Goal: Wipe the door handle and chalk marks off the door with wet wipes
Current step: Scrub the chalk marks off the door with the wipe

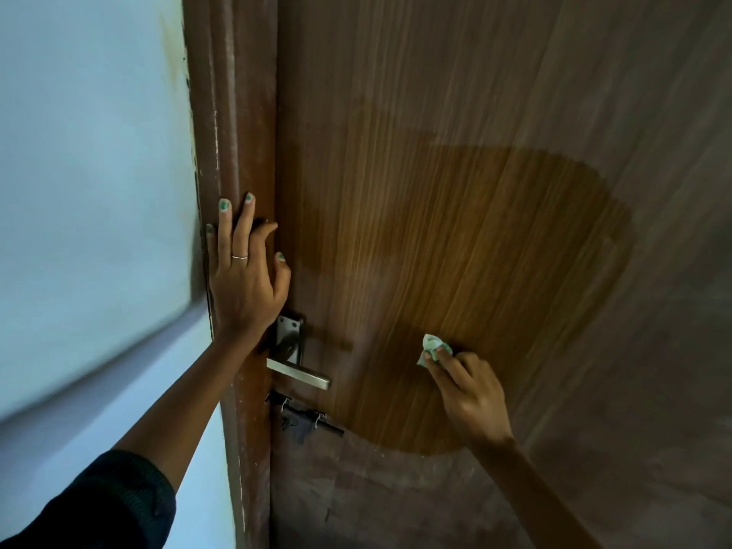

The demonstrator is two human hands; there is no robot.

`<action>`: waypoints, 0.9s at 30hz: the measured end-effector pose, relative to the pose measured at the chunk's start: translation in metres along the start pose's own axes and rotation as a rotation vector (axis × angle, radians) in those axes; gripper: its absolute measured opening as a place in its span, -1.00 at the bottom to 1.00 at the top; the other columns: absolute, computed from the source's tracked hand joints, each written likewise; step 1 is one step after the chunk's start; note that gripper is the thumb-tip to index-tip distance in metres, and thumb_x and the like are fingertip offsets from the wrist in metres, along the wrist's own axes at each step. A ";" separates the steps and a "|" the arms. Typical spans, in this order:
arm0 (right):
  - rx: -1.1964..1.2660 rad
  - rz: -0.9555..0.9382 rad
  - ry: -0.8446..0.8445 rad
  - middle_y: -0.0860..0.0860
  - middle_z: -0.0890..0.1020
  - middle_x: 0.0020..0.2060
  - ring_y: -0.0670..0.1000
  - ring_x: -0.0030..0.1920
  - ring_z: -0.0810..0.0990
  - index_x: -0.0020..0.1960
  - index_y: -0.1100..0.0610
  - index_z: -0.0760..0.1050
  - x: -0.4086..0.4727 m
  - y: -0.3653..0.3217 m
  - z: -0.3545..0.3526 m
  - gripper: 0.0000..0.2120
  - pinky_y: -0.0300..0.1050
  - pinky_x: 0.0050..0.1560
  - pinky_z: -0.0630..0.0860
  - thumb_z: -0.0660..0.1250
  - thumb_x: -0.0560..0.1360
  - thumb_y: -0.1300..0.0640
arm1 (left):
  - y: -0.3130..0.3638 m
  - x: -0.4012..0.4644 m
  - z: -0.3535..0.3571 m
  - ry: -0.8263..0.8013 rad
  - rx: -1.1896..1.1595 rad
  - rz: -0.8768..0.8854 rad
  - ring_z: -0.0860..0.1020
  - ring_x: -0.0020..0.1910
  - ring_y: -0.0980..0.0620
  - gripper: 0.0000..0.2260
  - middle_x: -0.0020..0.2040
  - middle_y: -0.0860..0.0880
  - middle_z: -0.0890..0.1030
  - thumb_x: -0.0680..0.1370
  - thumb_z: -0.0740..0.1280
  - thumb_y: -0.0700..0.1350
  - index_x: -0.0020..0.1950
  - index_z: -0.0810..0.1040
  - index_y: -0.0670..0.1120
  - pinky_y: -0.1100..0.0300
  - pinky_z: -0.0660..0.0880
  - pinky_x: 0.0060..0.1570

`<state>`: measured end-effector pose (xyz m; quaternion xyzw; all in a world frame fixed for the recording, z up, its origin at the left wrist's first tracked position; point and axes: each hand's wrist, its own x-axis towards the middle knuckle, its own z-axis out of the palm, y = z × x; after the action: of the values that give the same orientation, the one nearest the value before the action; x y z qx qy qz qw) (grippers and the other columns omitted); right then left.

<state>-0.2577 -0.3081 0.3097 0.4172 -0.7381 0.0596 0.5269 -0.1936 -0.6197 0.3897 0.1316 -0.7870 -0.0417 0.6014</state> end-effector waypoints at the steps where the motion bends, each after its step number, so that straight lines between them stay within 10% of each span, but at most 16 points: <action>1: 0.011 -0.002 -0.022 0.11 0.67 -0.04 0.04 -0.26 0.52 0.04 0.25 0.64 -0.003 -0.004 0.000 -0.77 -0.07 -0.35 0.50 0.21 0.58 0.24 | 0.005 -0.004 -0.001 -0.011 -0.027 -0.027 0.10 0.52 -0.14 -0.68 0.49 -0.11 0.29 0.52 0.24 -0.14 0.26 0.47 -0.16 0.14 -0.01 0.51; 7: 0.200 0.153 -0.385 -0.01 0.65 -0.19 0.03 -0.23 0.60 -0.16 0.10 0.67 -0.021 -0.038 0.003 -0.88 -0.13 -0.36 0.57 0.43 0.35 0.27 | 0.026 -0.040 -0.002 -0.118 -0.120 -0.066 0.26 0.46 -0.11 -0.65 0.43 -0.11 0.37 0.50 0.23 -0.12 0.28 0.45 -0.14 -0.10 0.05 0.50; 11: 0.705 0.895 -0.416 -0.16 0.64 -0.11 -0.07 -0.15 0.64 0.02 0.06 0.64 -0.011 -0.058 -0.020 -0.82 -0.34 -0.17 0.53 0.37 0.48 0.26 | 0.055 -0.076 -0.014 -0.299 -0.346 -0.143 0.55 0.04 0.01 -0.70 0.09 -0.01 0.58 0.53 0.20 -0.06 0.23 0.48 -0.07 0.05 0.50 0.11; 15: 1.121 1.330 -0.173 -0.10 0.71 -0.21 -0.06 -0.15 0.68 0.01 0.09 0.63 -0.005 -0.065 -0.044 -0.82 -0.19 -0.10 0.61 0.40 0.45 0.28 | 0.086 -0.112 -0.035 -0.714 -0.606 -0.451 0.57 -0.15 0.22 -0.78 -0.06 0.15 0.61 0.58 0.21 0.05 0.12 0.55 0.01 0.34 0.50 -0.23; 19: 1.190 1.371 -0.121 -0.06 0.71 -0.14 -0.09 -0.09 0.68 -0.06 0.06 0.63 -0.010 -0.075 -0.057 -0.78 -0.27 -0.12 0.58 0.41 0.40 0.35 | 0.113 -0.125 -0.048 -1.067 -1.058 -0.892 0.60 -0.30 0.24 -0.69 -0.15 0.00 0.62 0.58 0.24 0.00 0.06 0.58 -0.23 0.42 0.46 -0.38; 27: 1.189 1.248 -0.247 -0.04 0.71 -0.13 -0.10 -0.06 0.68 -0.09 0.13 0.62 -0.017 -0.096 -0.064 -0.79 -0.27 -0.06 0.58 0.39 0.40 0.40 | 0.109 -0.137 -0.059 -1.114 -1.131 -0.959 0.60 -0.40 0.23 -0.88 -0.40 0.09 0.65 0.51 0.32 -0.32 -0.09 0.61 -0.13 0.47 0.43 -0.42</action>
<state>-0.1444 -0.3267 0.2902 0.1461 -0.7303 0.6673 0.0087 -0.1206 -0.4745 0.3024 0.0912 -0.6864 -0.7208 0.0297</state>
